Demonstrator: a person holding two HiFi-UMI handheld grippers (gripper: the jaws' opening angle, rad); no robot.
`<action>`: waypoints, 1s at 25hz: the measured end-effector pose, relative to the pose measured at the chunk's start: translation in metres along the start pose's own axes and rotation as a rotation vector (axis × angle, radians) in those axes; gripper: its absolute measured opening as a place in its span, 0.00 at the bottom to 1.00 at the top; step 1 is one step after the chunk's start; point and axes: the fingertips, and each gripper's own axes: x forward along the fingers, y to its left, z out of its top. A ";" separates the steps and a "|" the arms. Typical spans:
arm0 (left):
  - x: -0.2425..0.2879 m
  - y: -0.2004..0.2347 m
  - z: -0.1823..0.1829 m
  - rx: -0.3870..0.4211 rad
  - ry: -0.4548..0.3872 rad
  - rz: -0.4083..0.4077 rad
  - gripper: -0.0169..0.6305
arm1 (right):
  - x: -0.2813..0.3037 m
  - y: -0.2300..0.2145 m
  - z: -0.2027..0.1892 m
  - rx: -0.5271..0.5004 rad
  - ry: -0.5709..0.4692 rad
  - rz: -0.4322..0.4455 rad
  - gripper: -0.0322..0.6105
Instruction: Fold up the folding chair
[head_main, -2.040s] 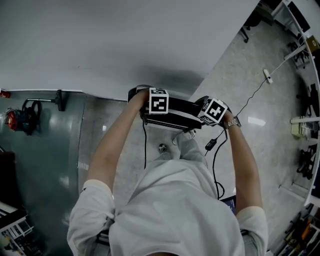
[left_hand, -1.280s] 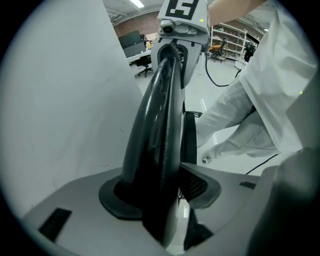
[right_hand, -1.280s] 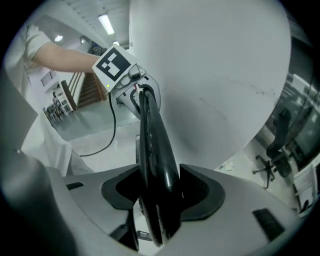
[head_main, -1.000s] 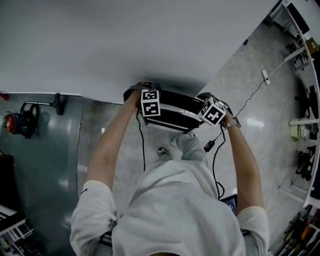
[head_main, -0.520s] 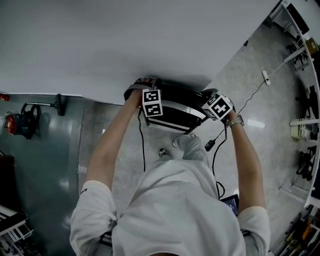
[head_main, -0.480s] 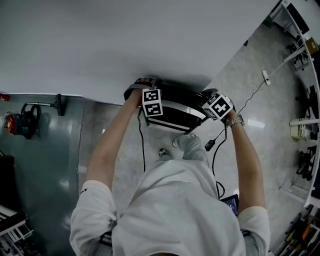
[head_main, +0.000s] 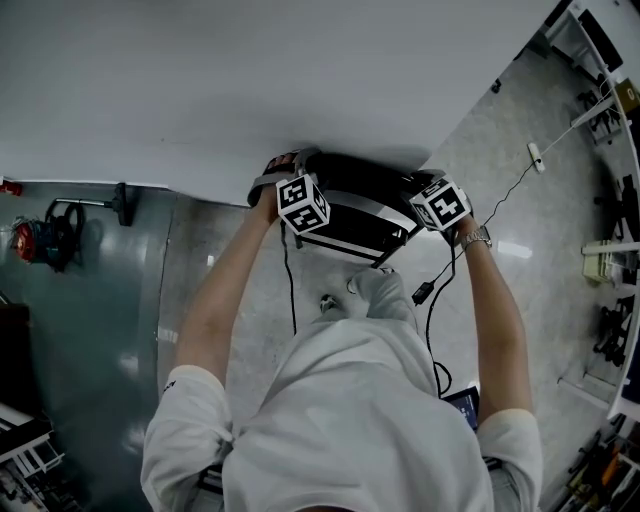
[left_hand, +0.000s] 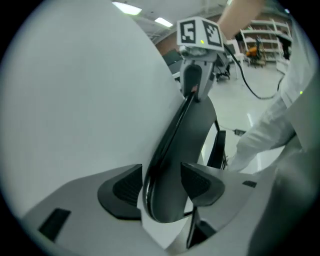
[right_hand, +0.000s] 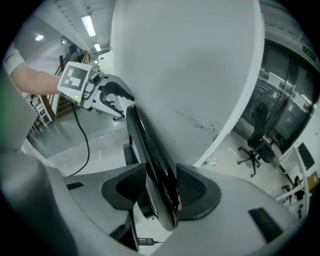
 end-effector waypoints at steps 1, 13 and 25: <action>-0.003 0.001 0.002 -0.070 -0.010 -0.021 0.42 | -0.001 -0.003 0.001 0.023 -0.003 0.002 0.34; -0.035 -0.020 -0.016 -0.691 -0.155 -0.074 0.36 | -0.024 -0.003 0.018 0.223 -0.194 0.005 0.34; -0.114 -0.045 -0.061 -1.062 -0.244 0.175 0.06 | -0.066 0.056 0.019 0.362 -0.388 -0.030 0.06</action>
